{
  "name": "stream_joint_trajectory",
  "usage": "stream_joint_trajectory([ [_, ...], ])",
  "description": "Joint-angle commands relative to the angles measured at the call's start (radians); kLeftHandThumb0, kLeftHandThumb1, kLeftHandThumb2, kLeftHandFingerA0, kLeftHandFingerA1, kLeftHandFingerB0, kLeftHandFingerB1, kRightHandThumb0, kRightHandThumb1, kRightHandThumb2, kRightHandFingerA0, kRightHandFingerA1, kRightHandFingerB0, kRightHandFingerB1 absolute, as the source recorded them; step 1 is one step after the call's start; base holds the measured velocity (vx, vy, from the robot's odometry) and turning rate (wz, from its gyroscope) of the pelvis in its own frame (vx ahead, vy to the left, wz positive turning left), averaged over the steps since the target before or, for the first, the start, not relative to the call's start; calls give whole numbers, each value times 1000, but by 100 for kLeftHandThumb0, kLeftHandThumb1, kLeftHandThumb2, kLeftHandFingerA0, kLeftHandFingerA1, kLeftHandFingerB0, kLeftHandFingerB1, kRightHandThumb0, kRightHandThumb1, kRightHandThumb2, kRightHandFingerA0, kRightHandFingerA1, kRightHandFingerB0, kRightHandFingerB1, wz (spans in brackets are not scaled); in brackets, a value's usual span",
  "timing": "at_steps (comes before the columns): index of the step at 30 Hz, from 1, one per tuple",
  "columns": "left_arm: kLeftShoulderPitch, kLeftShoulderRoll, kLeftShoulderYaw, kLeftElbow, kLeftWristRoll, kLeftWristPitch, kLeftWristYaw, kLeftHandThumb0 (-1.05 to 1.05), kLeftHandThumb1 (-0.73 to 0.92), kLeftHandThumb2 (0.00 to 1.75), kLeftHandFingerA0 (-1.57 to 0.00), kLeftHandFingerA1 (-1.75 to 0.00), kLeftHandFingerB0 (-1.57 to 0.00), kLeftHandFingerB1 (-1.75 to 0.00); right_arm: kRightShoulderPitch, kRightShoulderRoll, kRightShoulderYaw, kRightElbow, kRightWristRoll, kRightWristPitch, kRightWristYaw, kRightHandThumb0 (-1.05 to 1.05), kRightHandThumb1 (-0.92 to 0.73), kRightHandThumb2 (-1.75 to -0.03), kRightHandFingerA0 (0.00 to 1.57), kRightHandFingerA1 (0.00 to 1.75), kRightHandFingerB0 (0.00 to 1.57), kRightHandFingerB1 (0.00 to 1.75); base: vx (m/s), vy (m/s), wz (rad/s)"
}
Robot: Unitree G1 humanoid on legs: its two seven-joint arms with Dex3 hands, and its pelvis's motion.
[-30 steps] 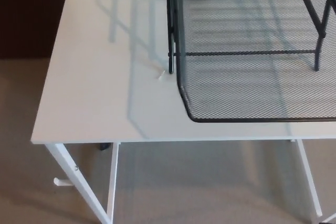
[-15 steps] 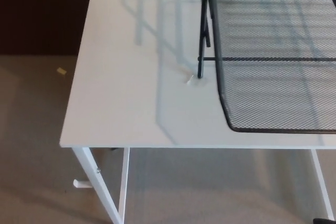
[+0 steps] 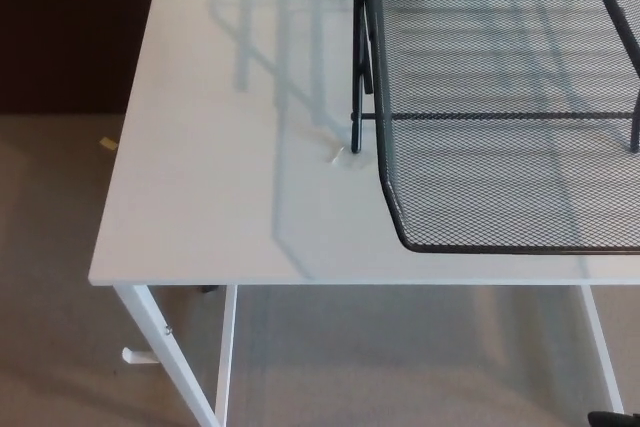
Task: The robot walk towards a table in front and then pushes a layer of a file tray back to its original position using its right hand
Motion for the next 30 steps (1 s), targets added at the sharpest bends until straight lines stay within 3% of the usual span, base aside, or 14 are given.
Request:
stream_joint_trajectory([
  [1,-4,9,1,7,-5,-3,0,-34,44,66,-45,-50,-36,-43,-10,-8,-2,12,-7,9,-6,-24,-57,-57,49,43,35,36,0,0,0],
  [9,-3,9,-4,-5,-4,-2,0,-35,45,66,-44,-49,-35,-43,3,-17,8,-44,-21,26,-9,-27,-58,-57,44,40,33,35,0,0,0],
  [15,-13,18,1,-16,-8,13,-3,-35,45,66,-43,-48,-34,-42,82,-42,7,-230,-3,71,40,-27,-59,-57,39,41,29,35,0,0,0],
  [16,-18,18,1,-17,-7,19,3,-35,45,66,-44,-48,-35,-42,118,-56,4,-305,1,94,55,-26,-40,-84,29,55,16,48,0,0,0],
  [17,-19,20,-1,-19,-4,18,1,-28,52,55,-48,-41,-38,-35,151,-68,5,-361,-2,92,65,-28,-40,-85,28,55,16,48,0,0,0],
  [18,-20,21,-1,-18,-6,17,-1,-34,46,66,-42,-47,-35,-42,177,-73,5,-408,-4,100,67,-26,-40,-85,31,56,16,48,0,0,0],
  [22,-30,23,3,-17,-9,21,1,-34,46,66,-43,-47,-35,-42,264,-95,8,-576,-23,129,63,-25,-41,-85,32,56,16,48,0,0,0],
  [23,-32,29,10,-23,-17,23,-8,-27,53,55,-47,-42,-38,-35,351,-87,-17,-694,8,98,63,-22,-40,-84,33,56,19,49,0,0,0],
  [24,-35,31,15,-20,-22,24,-10,-34,45,66,-42,-48,-35,-42,440,-74,-43,-809,32,83,54,-22,-41,-84,31,55,20,49,0,0,0],
  [25,-39,31,14,-18,-20,27,-7,-33,45,65,-44,-48,-35,-42,498,-68,-58,-872,20,39,34,-23,-40,-85,30,56,20,50,0,0,0],
  [29,-51,37,4,-25,-6,27,0,-33,45,65,-44,-49,-34,-42,673,-36,-112,-1006,11,-208,4,-20,-40,-84,31,56,22,51,0,0,0],
  [30,-51,37,4,-24,-6,25,0,-33,45,65,-44,-49,-34,-42,682,-33,-115,-1013,11,-218,3,-20,-40,-84,31,56,22,51,0,0,0],
])
